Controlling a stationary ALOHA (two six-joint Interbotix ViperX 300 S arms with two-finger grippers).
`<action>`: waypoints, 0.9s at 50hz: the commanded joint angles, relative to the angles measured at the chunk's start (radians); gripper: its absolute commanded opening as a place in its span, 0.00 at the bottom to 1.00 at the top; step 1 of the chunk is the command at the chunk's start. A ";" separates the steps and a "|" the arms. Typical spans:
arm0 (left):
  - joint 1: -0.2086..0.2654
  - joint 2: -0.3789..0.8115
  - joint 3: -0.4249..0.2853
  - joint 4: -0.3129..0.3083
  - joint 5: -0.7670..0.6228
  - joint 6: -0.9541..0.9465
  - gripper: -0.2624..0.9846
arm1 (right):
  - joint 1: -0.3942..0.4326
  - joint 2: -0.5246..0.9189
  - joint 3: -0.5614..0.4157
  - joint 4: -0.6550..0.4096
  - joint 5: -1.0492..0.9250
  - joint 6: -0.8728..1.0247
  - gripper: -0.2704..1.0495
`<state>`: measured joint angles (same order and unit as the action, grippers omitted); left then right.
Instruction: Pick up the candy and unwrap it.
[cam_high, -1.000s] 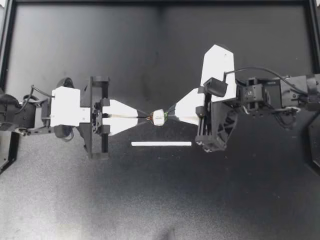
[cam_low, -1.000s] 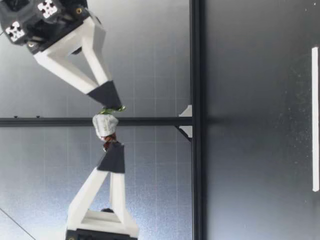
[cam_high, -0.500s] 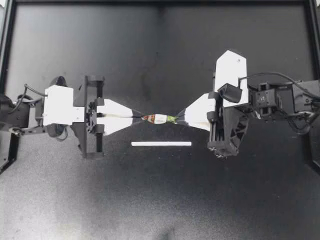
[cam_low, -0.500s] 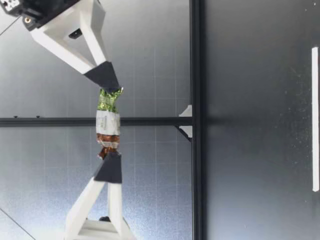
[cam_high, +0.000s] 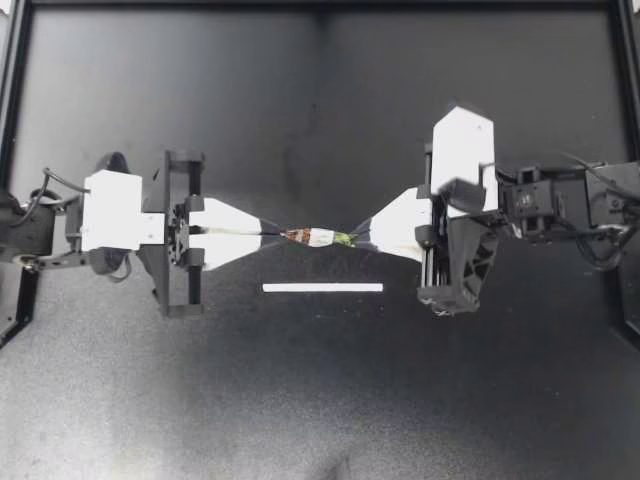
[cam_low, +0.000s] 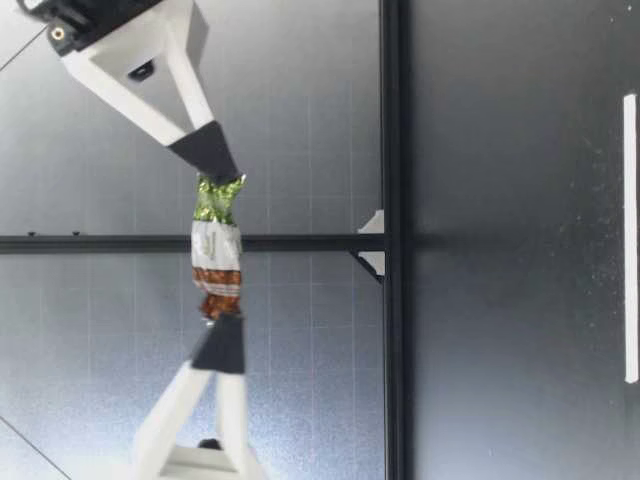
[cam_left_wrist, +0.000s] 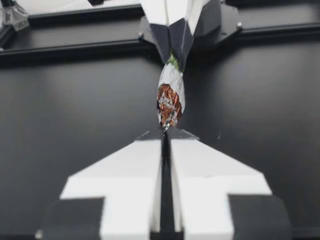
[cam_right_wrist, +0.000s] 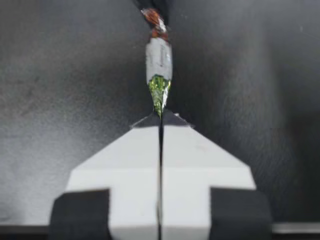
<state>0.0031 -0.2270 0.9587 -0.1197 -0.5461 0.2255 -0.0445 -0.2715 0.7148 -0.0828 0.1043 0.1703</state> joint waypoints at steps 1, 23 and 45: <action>0.003 -0.005 -0.023 0.000 -0.003 0.002 0.11 | 0.011 0.008 -0.040 -0.011 -0.015 -0.012 0.04; 0.003 -0.008 -0.026 0.000 -0.003 0.034 0.11 | 0.012 0.008 -0.028 -0.020 -0.011 -0.092 0.04; 0.003 -0.003 -0.031 0.000 -0.005 0.038 0.11 | 0.011 0.028 -0.035 -0.020 -0.025 -0.147 0.21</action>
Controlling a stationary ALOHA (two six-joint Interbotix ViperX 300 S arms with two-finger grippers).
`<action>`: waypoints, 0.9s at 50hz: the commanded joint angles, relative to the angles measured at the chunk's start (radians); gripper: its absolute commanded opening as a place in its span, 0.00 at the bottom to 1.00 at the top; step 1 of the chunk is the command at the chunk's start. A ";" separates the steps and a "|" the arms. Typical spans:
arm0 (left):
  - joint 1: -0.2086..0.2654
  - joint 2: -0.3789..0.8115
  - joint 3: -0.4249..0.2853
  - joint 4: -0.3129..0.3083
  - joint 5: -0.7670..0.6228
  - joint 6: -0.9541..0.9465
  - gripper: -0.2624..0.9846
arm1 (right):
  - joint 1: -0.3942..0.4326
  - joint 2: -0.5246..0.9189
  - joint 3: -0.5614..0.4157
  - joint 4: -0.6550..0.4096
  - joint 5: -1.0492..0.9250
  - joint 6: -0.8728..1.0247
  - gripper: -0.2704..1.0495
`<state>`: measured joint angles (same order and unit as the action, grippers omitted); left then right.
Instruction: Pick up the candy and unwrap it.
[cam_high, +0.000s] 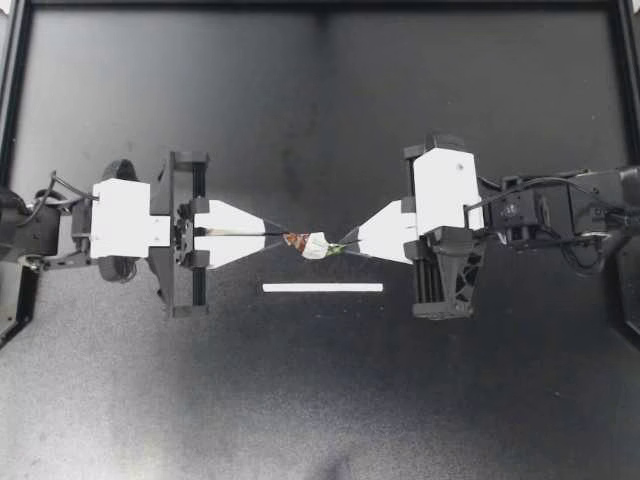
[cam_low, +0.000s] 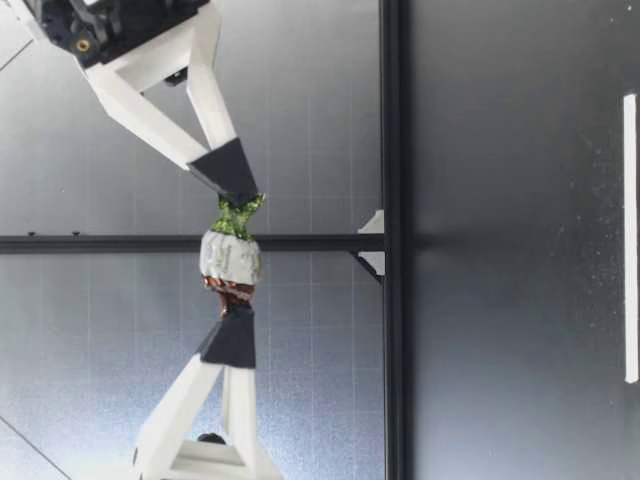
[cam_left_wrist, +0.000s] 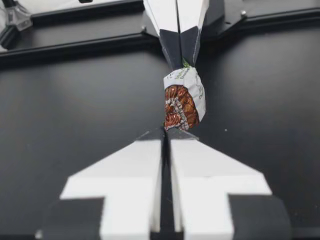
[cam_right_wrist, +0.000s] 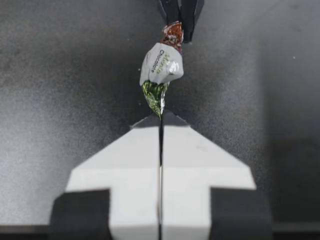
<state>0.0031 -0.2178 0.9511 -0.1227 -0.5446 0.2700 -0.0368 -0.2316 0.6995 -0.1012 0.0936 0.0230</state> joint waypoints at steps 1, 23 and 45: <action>0.003 -0.012 -0.023 0.003 -0.005 -0.008 0.11 | 0.005 -0.014 -0.018 -0.002 -0.015 0.000 0.23; 0.003 -0.012 -0.023 -0.009 -0.008 -0.245 0.11 | 0.003 -0.101 0.084 -0.025 -0.192 -0.043 0.59; 0.003 -0.043 -0.057 0.195 0.017 0.302 0.11 | -0.009 -0.114 0.101 0.051 -0.304 -0.014 0.59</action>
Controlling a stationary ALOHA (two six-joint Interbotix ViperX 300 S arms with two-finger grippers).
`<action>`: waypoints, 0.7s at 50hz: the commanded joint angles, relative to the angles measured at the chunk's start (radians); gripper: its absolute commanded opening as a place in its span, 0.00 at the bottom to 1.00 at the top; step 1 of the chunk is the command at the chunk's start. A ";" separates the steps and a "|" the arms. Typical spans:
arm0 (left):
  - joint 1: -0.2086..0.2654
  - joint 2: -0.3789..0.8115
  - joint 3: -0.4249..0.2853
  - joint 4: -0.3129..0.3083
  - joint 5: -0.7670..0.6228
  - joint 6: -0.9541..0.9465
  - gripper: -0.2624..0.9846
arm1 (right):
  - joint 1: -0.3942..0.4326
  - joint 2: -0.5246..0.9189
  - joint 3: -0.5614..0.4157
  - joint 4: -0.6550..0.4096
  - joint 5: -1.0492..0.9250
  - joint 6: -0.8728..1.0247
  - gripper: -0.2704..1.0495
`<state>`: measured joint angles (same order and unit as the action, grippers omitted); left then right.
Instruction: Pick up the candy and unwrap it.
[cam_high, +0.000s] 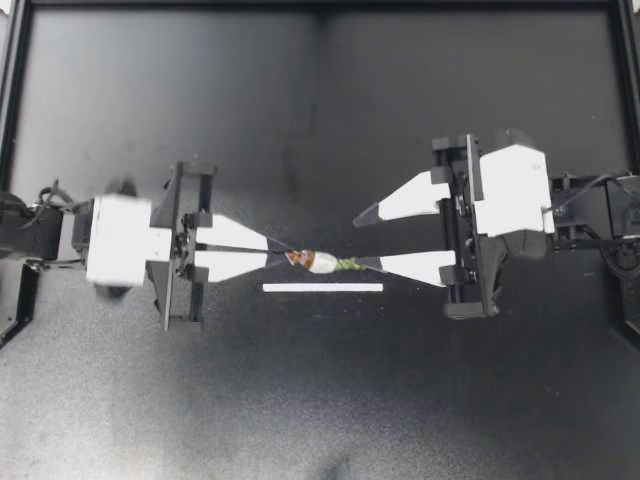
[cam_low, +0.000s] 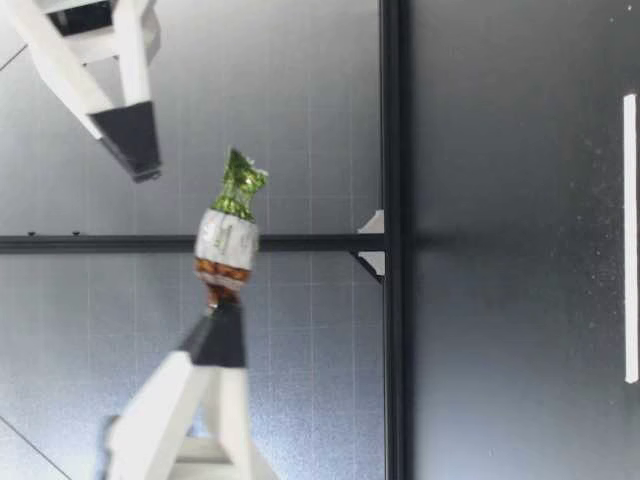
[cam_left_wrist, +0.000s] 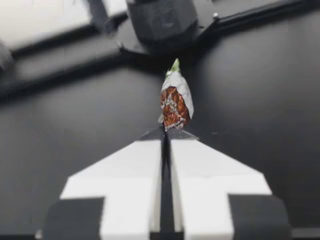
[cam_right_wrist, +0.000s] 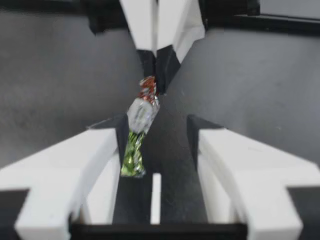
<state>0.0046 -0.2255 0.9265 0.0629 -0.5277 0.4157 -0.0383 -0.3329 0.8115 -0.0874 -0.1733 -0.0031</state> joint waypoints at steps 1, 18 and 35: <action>0.002 -0.040 -0.032 0.011 0.002 0.206 0.11 | -0.012 -0.012 -0.011 0.052 -0.048 0.020 0.59; -0.005 -0.071 -0.017 0.009 -0.006 1.085 0.11 | -0.077 0.026 -0.006 0.115 -0.184 0.344 0.59; -0.006 -0.069 0.003 0.009 -0.028 1.160 0.11 | -0.075 0.101 -0.031 -0.147 -0.345 0.620 0.59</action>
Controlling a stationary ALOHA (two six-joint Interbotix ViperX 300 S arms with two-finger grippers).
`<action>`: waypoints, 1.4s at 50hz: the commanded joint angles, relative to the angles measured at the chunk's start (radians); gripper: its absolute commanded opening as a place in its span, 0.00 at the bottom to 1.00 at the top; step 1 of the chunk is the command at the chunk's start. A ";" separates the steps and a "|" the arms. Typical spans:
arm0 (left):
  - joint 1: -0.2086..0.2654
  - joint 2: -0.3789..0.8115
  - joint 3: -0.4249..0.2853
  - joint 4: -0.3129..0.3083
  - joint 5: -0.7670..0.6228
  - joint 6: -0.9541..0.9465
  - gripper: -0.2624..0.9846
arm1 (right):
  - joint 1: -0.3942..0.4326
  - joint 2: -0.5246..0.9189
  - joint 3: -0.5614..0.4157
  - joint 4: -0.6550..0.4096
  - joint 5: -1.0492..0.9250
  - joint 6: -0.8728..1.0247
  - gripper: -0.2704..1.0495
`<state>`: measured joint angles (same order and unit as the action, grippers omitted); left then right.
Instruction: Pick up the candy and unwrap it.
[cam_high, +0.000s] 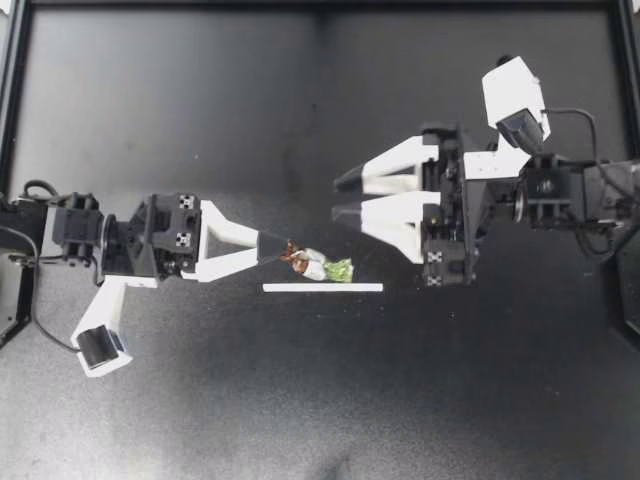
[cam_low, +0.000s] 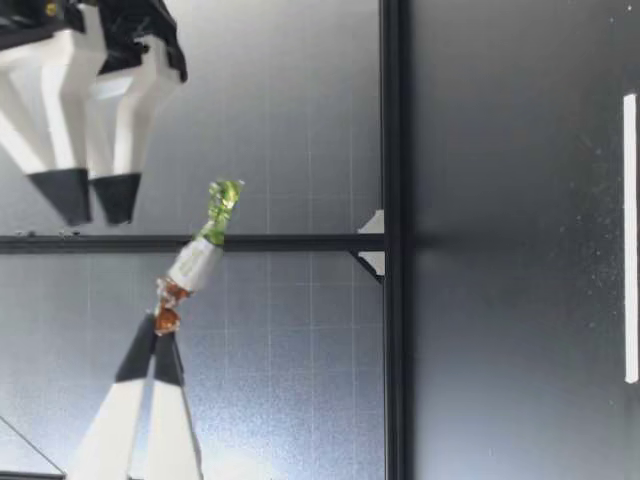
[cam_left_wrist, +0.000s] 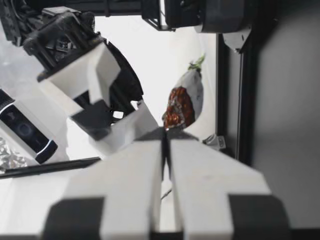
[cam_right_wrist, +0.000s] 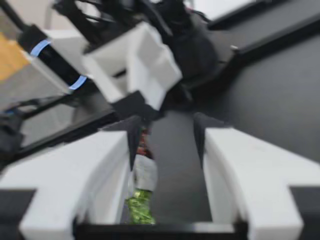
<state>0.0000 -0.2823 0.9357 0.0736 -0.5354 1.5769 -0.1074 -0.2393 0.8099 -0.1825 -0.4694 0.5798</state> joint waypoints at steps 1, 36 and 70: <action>-0.002 -0.012 -0.005 -0.002 -0.026 -0.002 0.11 | -0.006 0.014 -0.031 -0.067 -0.057 0.048 0.59; -0.002 -0.006 -0.008 -0.009 -0.069 0.000 0.11 | -0.005 0.130 -0.064 -0.219 -0.129 0.244 0.58; -0.002 -0.008 0.025 -0.055 -0.104 -0.114 0.25 | -0.020 0.114 -0.066 -0.221 -0.064 0.207 0.06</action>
<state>0.0000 -0.2792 0.9664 0.0215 -0.6197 1.4910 -0.1181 -0.0997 0.7639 -0.4034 -0.5492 0.8007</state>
